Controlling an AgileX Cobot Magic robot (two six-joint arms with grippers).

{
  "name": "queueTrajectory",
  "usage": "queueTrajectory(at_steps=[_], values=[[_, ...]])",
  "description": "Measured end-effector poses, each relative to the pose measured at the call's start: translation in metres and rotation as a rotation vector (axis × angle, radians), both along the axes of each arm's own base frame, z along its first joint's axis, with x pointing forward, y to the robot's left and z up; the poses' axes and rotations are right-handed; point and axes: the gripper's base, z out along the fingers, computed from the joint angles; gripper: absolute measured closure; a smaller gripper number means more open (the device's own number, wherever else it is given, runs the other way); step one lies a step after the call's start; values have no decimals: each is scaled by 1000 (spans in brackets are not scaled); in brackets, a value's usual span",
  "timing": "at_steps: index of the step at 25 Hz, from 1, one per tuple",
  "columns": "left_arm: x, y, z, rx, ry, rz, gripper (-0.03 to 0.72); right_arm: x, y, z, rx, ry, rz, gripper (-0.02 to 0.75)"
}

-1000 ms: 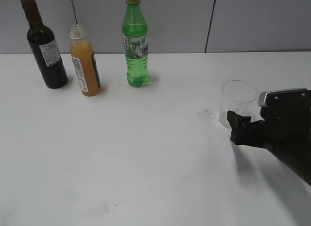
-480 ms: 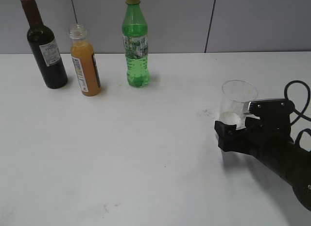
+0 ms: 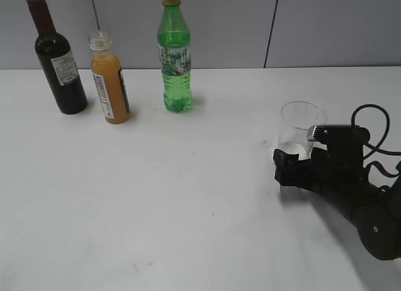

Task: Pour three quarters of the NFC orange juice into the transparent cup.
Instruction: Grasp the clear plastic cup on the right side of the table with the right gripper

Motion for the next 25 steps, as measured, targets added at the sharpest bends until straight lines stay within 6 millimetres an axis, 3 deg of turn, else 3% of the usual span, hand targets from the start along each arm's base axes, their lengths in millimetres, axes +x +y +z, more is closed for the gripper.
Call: queueTrajectory(at_steps=[12,25], values=[[0,0,0,0,0,0,104,25,8,5,38,-75,-25,74],[0,0,0,0,0,0,104,26,7,6,40,-78,-39,150]])
